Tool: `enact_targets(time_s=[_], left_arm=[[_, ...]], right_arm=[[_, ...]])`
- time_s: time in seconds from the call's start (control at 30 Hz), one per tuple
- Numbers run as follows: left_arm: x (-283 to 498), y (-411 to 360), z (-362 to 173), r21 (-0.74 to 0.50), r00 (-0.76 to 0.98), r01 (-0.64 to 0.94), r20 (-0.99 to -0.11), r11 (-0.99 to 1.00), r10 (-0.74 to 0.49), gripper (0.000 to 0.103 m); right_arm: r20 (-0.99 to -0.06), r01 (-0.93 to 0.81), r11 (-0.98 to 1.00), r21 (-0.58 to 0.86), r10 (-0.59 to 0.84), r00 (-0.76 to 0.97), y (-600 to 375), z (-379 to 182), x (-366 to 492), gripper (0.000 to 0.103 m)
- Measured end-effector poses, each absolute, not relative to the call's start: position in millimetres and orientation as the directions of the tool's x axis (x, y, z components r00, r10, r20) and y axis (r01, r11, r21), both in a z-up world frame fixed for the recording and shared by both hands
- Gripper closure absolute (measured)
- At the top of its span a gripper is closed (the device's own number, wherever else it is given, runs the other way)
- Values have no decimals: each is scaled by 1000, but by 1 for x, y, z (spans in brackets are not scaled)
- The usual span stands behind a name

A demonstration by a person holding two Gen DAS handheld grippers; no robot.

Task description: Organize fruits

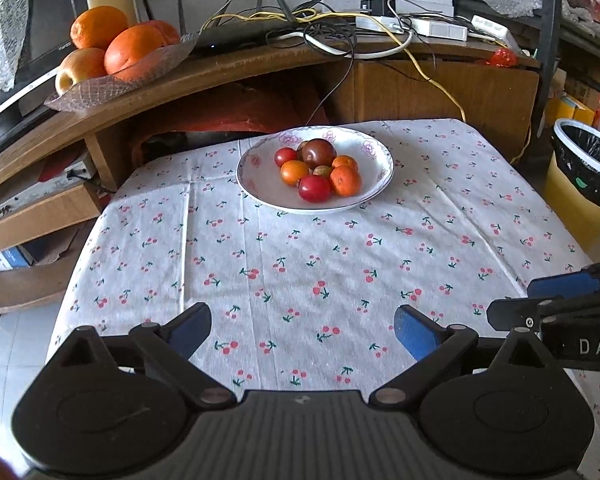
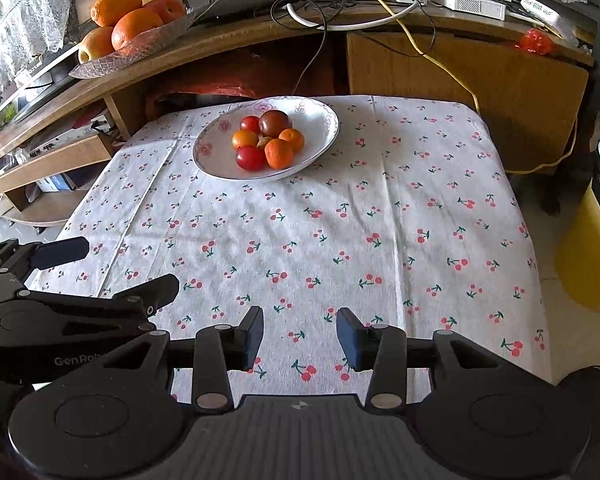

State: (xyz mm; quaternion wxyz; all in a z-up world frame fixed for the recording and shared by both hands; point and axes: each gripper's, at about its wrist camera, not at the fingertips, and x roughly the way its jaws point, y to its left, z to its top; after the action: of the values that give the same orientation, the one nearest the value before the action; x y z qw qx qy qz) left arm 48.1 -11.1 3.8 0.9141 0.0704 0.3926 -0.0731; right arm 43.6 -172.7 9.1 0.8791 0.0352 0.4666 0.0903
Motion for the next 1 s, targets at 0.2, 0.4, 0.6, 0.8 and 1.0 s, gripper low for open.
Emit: enact_targets(time_s=[0.2, 0.4, 0.6, 0.8, 1.0], left_arm=[[41, -11, 5, 63, 685, 180, -724, 982, -79, 0], [35, -14, 5, 66, 685, 183, -724, 981, -79, 0], [29, -16, 5, 75, 682, 181, -728, 981, -70, 0], [25, -19, 7, 92, 678, 158, -734, 983, -41, 0], [22, -16, 8, 64, 668, 142, -742, 988, -48, 0]], right_arm=[[-814, -124, 981, 149, 193, 548, -172, 9, 39, 66], [-814, -118, 981, 157, 196, 547, -171, 8, 30, 65], [-812, -116, 980, 161, 198, 549, -172, 9, 27, 64], [-807, -116, 979, 167, 203, 555, -172, 12, 22, 64], [-802, -117, 978, 171, 207, 560, -172, 15, 20, 64]])
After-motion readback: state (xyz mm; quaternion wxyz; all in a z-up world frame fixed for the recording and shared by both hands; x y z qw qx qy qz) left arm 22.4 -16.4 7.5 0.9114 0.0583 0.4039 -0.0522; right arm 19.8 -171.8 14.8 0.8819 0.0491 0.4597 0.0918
